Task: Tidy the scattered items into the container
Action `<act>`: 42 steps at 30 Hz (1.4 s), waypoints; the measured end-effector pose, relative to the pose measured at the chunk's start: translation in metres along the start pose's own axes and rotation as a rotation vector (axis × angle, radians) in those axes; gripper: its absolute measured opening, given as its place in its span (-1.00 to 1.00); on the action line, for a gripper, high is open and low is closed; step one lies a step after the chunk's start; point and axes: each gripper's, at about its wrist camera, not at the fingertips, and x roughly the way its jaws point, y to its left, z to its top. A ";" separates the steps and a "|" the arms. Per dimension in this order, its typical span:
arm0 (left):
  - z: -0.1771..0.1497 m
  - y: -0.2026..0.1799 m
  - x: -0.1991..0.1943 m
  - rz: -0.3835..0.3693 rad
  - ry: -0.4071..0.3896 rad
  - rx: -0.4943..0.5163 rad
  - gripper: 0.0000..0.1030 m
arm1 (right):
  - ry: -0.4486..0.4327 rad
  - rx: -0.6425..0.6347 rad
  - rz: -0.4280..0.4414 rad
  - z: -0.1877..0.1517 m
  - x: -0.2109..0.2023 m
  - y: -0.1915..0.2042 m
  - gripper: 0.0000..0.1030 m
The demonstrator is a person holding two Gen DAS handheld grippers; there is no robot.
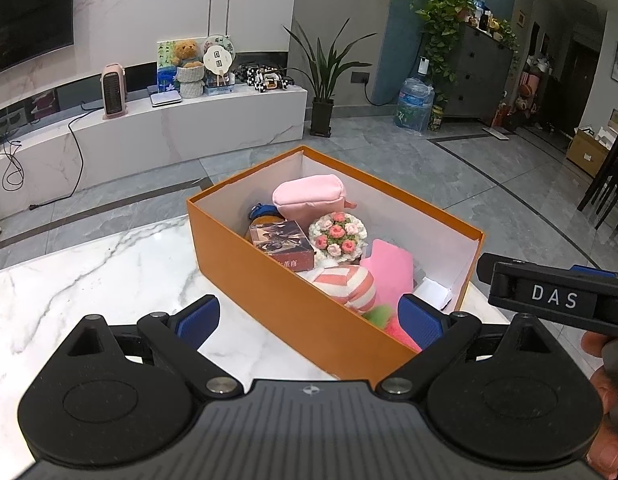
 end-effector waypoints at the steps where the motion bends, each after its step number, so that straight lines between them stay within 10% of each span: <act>1: 0.000 0.000 0.000 0.000 0.000 0.000 1.00 | 0.000 0.000 0.000 0.000 0.000 0.000 0.99; 42: -0.003 -0.006 0.001 0.004 0.007 0.025 1.00 | 0.000 -0.010 -0.001 -0.004 -0.001 0.004 0.99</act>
